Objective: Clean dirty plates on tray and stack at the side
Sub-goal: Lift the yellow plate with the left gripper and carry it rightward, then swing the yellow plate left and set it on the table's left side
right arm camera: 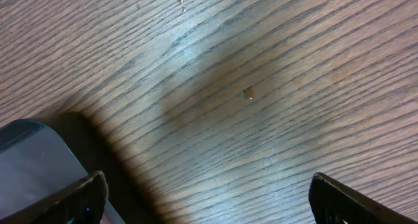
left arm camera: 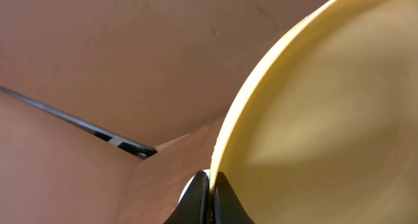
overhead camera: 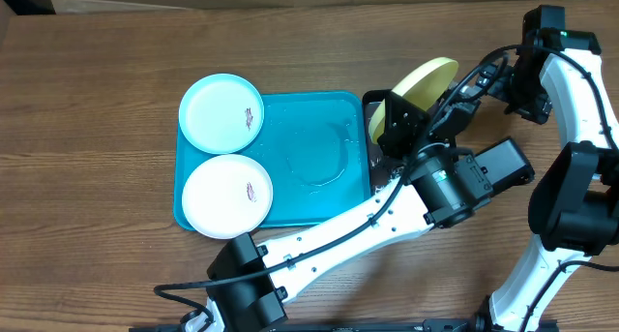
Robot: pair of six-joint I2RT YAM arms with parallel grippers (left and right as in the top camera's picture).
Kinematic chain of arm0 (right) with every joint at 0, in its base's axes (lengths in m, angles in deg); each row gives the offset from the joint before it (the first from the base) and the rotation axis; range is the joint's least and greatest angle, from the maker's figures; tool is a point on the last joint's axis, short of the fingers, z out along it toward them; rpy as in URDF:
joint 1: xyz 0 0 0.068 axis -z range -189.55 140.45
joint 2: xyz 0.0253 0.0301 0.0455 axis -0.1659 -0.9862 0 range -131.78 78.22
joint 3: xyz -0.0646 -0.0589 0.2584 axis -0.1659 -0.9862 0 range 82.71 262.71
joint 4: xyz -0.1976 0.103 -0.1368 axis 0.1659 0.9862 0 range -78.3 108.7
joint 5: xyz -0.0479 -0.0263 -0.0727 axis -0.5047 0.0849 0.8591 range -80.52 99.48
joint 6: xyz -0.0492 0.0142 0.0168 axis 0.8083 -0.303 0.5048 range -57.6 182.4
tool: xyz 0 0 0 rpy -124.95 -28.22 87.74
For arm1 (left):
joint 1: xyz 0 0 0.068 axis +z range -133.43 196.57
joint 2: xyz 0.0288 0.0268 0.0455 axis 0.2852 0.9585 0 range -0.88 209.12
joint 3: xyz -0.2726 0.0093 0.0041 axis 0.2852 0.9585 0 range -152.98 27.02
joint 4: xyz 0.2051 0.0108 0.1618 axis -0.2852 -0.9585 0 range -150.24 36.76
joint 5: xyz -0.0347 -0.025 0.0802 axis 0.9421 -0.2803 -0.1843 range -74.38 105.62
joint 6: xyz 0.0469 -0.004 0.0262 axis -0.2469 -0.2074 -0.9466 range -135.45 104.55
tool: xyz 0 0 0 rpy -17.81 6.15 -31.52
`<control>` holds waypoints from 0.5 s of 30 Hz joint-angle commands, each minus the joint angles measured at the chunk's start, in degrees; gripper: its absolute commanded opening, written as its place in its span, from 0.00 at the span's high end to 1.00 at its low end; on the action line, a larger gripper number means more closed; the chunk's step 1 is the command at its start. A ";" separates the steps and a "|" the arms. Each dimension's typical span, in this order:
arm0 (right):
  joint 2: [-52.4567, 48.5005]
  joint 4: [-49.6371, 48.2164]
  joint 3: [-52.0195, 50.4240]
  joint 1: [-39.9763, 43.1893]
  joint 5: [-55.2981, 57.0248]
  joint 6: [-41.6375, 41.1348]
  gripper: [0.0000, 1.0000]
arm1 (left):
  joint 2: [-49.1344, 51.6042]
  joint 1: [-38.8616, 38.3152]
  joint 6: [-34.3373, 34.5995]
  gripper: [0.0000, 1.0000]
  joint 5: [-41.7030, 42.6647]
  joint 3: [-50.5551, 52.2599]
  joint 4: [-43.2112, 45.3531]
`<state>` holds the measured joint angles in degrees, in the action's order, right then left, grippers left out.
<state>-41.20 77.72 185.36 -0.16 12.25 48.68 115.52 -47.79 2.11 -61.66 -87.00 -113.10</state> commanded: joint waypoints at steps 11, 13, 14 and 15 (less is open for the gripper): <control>1.44 -0.15 0.48 0.28 -0.50 -0.24 0.00 | 0.59 3.87 4.63 0.96 18.58 -1.46 0.09; 1.44 -0.15 0.48 0.28 -0.50 -0.24 0.00 | 0.61 7.43 7.76 0.96 28.68 -0.90 0.74; 1.44 -0.15 0.48 0.28 -0.50 -0.24 0.00 | 0.61 8.85 8.31 0.96 32.46 -0.79 1.18; 1.44 -0.15 0.48 0.28 -0.50 -0.24 0.00 | 0.61 11.04 8.28 0.96 38.36 -0.79 1.81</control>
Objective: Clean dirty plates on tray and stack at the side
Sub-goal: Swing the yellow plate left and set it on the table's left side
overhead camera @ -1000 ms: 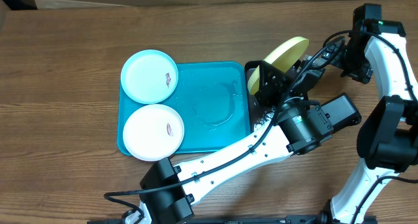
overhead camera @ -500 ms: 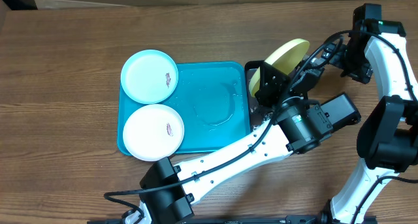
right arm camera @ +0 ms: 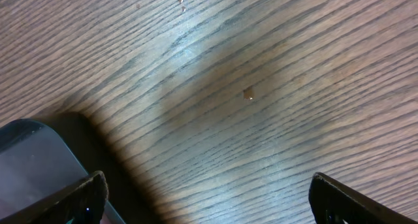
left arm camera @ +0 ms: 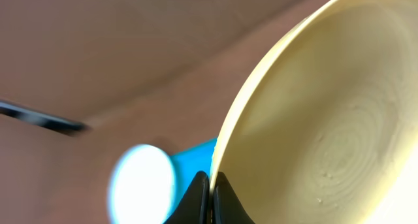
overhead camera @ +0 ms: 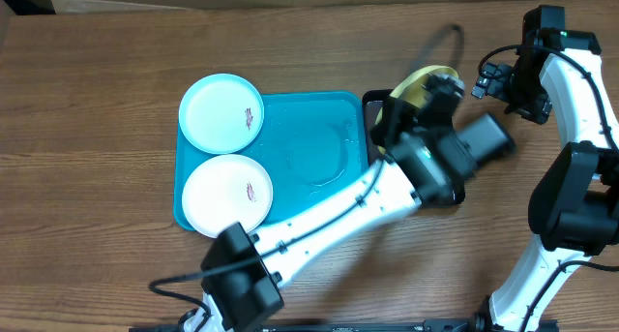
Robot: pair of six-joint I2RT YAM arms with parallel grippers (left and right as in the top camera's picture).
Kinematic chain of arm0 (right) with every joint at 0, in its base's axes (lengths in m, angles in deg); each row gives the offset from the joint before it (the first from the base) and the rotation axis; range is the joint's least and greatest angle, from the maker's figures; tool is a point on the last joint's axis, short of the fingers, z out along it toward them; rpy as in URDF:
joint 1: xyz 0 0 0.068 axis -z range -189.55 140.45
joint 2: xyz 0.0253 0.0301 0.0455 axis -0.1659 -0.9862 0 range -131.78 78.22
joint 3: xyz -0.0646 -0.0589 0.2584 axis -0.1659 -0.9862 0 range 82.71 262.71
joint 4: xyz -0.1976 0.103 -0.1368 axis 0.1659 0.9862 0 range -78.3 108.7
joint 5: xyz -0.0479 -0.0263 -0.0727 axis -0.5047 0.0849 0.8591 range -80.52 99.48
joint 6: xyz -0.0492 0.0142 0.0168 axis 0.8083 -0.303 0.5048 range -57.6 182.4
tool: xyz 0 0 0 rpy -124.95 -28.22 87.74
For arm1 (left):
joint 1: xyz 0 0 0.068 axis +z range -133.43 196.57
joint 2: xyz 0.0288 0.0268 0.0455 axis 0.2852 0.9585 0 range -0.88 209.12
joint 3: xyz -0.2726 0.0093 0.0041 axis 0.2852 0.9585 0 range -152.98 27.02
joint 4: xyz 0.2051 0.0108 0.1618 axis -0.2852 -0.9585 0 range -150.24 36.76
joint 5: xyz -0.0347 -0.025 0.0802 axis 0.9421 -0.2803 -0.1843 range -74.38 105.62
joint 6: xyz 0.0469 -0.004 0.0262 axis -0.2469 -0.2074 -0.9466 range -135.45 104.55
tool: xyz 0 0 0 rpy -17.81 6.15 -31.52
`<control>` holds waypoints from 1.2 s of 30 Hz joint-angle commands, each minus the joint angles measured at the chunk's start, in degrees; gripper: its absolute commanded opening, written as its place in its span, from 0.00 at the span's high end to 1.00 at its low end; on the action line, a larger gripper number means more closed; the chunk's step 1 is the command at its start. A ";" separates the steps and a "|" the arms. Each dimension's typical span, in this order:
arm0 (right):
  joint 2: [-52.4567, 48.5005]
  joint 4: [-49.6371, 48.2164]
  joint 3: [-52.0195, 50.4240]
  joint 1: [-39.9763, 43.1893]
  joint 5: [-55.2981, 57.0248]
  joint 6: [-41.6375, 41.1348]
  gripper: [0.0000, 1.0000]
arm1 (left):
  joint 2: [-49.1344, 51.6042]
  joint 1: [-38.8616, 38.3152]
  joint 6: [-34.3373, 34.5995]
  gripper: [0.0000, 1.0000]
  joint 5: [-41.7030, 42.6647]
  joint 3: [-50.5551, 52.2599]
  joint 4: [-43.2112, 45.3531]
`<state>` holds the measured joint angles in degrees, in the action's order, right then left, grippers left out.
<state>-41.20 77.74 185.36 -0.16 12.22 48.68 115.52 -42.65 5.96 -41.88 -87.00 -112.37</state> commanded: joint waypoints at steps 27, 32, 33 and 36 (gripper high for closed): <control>1.44 -0.17 0.48 0.28 -0.48 -0.24 0.00 | 0.61 89.79 4.48 0.96 78.79 -0.61 -5.77; 1.44 -0.17 0.48 0.28 -0.48 -0.24 0.00 | 0.61 96.59 4.59 0.96 67.54 1.11 -5.33; 1.44 -0.17 0.48 0.28 -0.48 -0.24 0.00 | 0.61 97.20 4.59 0.96 65.09 1.81 -4.96; 1.44 -0.17 0.48 0.28 -0.48 -0.24 0.00 | 0.61 97.83 4.55 0.96 60.11 5.22 -2.19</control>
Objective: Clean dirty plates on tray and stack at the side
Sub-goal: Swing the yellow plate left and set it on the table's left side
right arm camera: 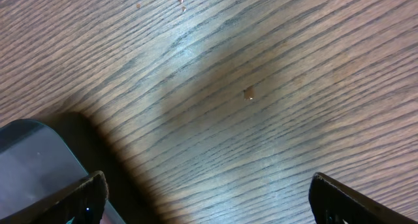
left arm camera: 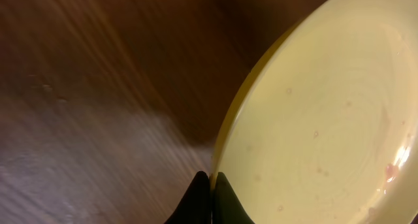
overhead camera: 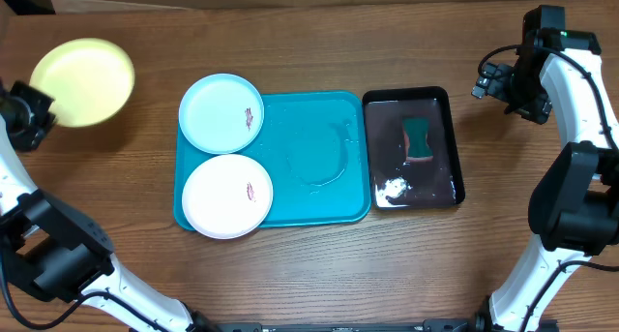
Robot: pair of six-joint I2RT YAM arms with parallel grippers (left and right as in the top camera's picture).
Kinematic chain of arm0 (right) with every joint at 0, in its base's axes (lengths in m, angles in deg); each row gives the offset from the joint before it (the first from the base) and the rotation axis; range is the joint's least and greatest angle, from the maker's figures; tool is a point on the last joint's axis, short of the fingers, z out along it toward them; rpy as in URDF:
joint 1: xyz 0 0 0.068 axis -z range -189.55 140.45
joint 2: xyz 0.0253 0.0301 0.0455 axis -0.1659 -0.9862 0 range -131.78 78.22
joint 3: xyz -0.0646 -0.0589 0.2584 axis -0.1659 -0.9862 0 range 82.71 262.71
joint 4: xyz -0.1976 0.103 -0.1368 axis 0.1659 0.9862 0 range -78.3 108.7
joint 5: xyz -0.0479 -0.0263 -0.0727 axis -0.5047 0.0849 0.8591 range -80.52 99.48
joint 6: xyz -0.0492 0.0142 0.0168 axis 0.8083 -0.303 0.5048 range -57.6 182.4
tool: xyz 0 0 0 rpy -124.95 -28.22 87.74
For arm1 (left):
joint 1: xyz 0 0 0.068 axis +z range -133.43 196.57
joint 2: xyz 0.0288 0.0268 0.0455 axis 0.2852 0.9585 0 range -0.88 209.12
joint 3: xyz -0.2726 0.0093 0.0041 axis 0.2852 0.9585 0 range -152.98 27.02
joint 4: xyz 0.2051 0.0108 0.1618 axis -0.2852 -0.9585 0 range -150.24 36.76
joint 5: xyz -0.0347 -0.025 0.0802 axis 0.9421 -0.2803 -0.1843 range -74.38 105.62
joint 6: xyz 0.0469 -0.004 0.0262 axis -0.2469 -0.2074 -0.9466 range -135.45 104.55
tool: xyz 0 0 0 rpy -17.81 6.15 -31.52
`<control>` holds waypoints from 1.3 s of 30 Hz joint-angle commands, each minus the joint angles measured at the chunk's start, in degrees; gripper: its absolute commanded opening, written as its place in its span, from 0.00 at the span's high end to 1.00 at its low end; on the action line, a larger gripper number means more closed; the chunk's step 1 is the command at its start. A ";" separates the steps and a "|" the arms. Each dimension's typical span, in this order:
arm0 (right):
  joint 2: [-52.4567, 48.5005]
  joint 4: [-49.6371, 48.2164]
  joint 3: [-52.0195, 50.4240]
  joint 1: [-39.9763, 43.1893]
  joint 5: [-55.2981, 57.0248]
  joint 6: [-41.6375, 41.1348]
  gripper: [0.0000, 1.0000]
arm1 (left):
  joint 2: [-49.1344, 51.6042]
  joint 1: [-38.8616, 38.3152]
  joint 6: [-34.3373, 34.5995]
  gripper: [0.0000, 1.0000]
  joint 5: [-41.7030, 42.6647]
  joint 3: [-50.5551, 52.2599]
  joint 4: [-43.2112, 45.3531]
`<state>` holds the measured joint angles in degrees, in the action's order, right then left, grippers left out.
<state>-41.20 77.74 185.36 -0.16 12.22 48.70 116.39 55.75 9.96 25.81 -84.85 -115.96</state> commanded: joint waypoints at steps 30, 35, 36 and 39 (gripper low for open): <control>1.44 -0.17 0.48 0.28 -0.48 -0.26 0.00 | -0.28 -4.39 -13.18 0.51 -3.08 16.52 13.68; 1.44 -0.17 0.48 0.28 -0.48 -0.26 0.00 | -0.28 -5.60 -13.77 0.51 7.26 2.54 1.05; 1.44 -0.17 0.48 0.28 -0.48 -0.26 0.00 | -0.28 -6.14 -14.29 0.50 9.03 1.14 -0.42; 1.44 -0.17 0.48 0.28 -0.48 -0.26 0.00 | -0.28 -8.87 -15.61 0.47 10.51 0.20 -1.77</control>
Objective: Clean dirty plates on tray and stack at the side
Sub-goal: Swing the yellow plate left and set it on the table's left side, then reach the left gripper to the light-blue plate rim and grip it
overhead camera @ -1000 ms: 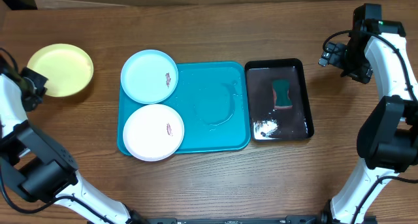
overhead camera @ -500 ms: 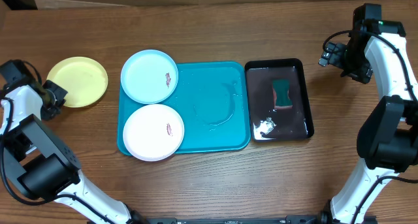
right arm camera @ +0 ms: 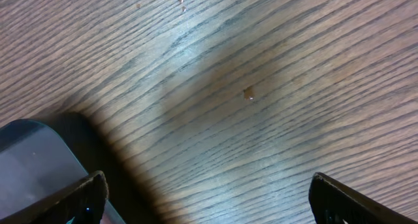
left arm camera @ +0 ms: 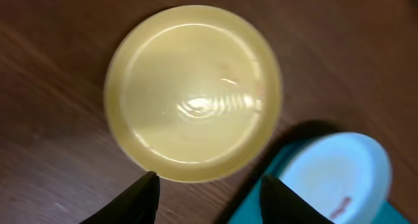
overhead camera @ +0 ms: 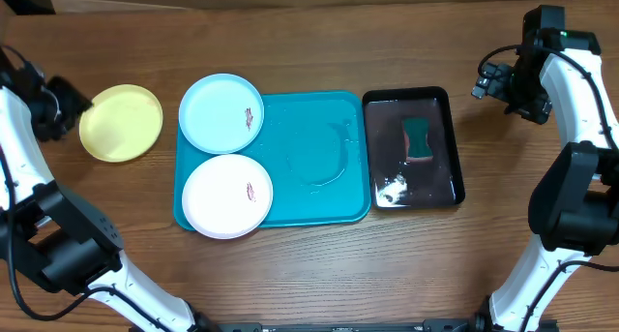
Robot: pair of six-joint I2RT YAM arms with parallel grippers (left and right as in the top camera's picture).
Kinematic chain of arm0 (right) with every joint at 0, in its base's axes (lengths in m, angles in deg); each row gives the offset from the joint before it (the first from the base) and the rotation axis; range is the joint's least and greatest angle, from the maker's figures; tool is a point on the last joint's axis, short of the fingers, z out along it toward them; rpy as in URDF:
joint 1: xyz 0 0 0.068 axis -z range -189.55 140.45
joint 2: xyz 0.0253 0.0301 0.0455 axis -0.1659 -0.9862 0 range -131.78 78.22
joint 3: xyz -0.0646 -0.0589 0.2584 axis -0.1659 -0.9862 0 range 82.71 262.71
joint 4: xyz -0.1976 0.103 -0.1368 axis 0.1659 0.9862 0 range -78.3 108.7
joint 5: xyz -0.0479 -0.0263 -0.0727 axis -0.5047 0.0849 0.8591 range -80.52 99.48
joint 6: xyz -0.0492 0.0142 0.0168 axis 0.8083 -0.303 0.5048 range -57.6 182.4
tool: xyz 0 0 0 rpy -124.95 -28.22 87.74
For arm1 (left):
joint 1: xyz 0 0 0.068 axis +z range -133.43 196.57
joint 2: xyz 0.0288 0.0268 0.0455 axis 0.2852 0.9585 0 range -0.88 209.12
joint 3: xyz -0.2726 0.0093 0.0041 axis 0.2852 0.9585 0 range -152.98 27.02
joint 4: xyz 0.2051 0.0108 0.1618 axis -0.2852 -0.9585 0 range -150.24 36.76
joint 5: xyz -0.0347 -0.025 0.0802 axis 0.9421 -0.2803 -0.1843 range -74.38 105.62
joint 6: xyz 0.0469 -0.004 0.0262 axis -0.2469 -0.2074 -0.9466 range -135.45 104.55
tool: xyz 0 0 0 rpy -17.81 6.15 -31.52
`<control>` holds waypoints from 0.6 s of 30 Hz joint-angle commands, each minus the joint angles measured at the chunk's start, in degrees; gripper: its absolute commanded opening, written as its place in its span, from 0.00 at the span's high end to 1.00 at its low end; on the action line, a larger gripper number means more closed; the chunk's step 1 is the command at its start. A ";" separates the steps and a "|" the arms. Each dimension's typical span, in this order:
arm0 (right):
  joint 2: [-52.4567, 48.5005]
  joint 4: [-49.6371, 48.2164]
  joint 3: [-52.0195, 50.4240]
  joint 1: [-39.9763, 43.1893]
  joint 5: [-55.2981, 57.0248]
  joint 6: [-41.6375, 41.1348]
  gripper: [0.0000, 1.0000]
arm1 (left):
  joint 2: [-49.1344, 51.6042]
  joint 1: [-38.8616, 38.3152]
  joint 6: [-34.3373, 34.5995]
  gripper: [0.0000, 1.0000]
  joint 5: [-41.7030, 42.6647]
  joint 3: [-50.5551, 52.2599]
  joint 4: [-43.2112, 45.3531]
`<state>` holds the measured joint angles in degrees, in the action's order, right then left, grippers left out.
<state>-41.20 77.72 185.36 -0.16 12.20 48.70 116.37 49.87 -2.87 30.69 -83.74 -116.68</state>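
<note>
A clean yellow plate (overhead camera: 121,124) lies flat on the table left of the teal tray (overhead camera: 319,158); the left wrist view shows the yellow plate (left arm camera: 194,92) from above. My left gripper (left arm camera: 209,194) is open just above it, holding nothing. Two stained plates sit on the tray's left part: a light blue plate (overhead camera: 221,113) behind and a white plate (overhead camera: 227,196) in front. My right gripper (right arm camera: 208,196) is open over bare wood at the far right, empty.
A black tray (overhead camera: 416,148) holding water, a green sponge (overhead camera: 418,138) and some foam stands right of the teal tray. Its corner (right arm camera: 29,159) shows in the right wrist view. A puddle ring glistens on the teal tray's middle.
My left gripper held the yellow plate by its rim above the far-left table. Now the plate lies flat beside the tray and the gripper is open over it. Right arm unchanged.
My left gripper held the yellow plate tilted over the black tray. Half a second later it still held it there, turned. Then the plate was over the far left of the table, and now it lies there released.
</note>
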 commanded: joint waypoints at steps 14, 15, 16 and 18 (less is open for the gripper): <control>1.44 -0.15 0.48 0.28 -0.46 -0.26 0.00 | 1.25 -18.12 -5.03 0.53 -11.08 8.39 8.50; 1.44 -0.15 0.48 0.28 -0.46 -0.26 0.00 | 1.51 -18.43 -4.85 0.54 -10.12 8.39 8.66; 1.44 -0.15 0.48 0.28 -0.46 -0.26 0.00 | 1.95 -18.75 -4.87 0.55 -9.11 8.39 8.74; 1.44 -0.15 0.48 0.28 -0.46 -0.26 0.00 | 3.04 -19.34 -4.87 0.55 -8.63 8.39 8.74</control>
<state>-41.20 77.72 185.36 -0.16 12.20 48.70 117.42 31.14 -6.91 22.80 -75.81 -108.00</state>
